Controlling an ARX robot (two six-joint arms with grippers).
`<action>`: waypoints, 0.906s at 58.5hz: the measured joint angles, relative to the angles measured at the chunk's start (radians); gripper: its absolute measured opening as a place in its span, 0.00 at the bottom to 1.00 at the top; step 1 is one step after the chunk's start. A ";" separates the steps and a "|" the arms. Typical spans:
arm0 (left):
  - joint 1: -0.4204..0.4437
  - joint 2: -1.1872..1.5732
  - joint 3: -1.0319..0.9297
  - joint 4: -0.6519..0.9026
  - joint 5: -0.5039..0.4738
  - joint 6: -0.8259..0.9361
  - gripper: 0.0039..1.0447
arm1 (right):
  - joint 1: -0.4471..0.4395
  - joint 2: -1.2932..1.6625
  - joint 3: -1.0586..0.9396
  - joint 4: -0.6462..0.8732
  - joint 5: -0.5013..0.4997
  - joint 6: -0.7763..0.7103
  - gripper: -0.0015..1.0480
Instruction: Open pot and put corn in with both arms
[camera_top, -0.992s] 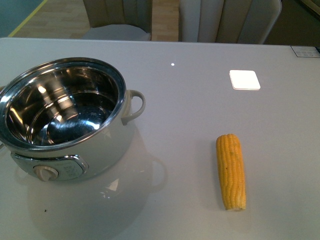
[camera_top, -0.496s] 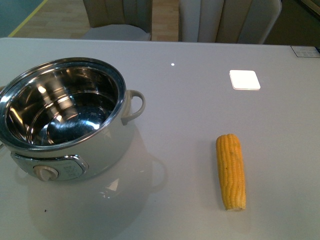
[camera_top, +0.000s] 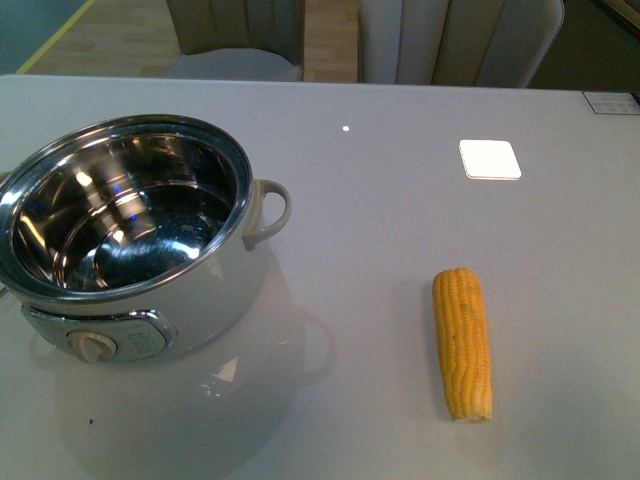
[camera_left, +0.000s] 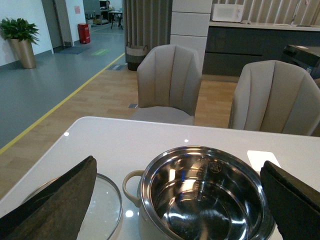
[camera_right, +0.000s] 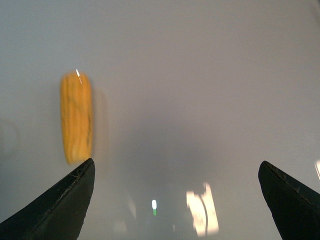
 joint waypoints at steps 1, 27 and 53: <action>0.000 0.000 0.000 0.000 0.000 0.000 0.94 | 0.006 0.018 0.001 0.010 0.002 0.010 0.92; 0.000 0.000 0.000 0.000 0.000 0.000 0.94 | 0.197 1.035 0.243 0.644 -0.011 0.175 0.92; 0.000 0.000 0.000 0.000 0.000 0.000 0.94 | 0.264 1.432 0.421 0.749 -0.084 0.155 0.92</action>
